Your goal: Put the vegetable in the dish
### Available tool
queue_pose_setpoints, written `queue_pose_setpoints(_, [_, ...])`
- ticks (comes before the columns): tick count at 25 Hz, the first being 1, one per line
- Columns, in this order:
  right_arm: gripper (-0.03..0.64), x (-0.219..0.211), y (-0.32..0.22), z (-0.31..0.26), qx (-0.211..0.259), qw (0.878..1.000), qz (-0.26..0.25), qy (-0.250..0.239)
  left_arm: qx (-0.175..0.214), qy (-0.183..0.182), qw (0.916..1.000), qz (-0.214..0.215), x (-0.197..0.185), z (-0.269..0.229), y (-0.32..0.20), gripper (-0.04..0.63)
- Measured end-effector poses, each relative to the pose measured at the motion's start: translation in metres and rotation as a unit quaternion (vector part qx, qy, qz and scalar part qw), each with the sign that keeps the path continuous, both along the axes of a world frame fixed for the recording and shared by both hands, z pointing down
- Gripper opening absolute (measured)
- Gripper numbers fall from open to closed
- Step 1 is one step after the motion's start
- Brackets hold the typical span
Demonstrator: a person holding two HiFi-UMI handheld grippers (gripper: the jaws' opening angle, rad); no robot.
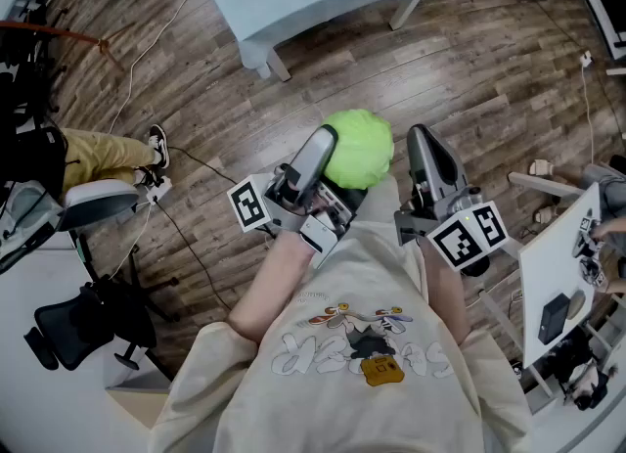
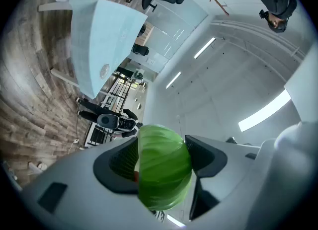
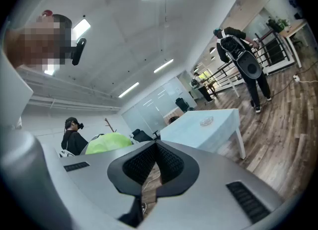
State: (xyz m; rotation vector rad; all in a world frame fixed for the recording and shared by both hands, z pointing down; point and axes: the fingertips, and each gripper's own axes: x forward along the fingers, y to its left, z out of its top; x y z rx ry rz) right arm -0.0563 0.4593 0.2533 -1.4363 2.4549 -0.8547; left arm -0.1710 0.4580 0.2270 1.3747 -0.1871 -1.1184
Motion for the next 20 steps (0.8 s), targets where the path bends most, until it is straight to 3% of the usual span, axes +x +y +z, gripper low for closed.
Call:
queue_pose_setpoints(5, [0.023, 0.002, 0.039, 0.005, -0.004, 0.999, 0.015, 0.036, -0.008, -0.009, 0.9997, 0.022, 0.004, 0.002, 0.035, 0.304])
queue_pose_setpoints(12, [0.024, 0.029, 0.05, 0.012, -0.016, 0.998, 0.0, 0.056, -0.006, -0.038, 0.9992, 0.005, 0.02, -0.002, 0.048, 0.304])
queue_pose_setpoints(20, [0.025, 0.083, 0.052, 0.024, -0.023, 0.997, -0.003, 0.067, -0.013, -0.056, 0.9983, 0.003, 0.071, 0.004, 0.057, 0.304])
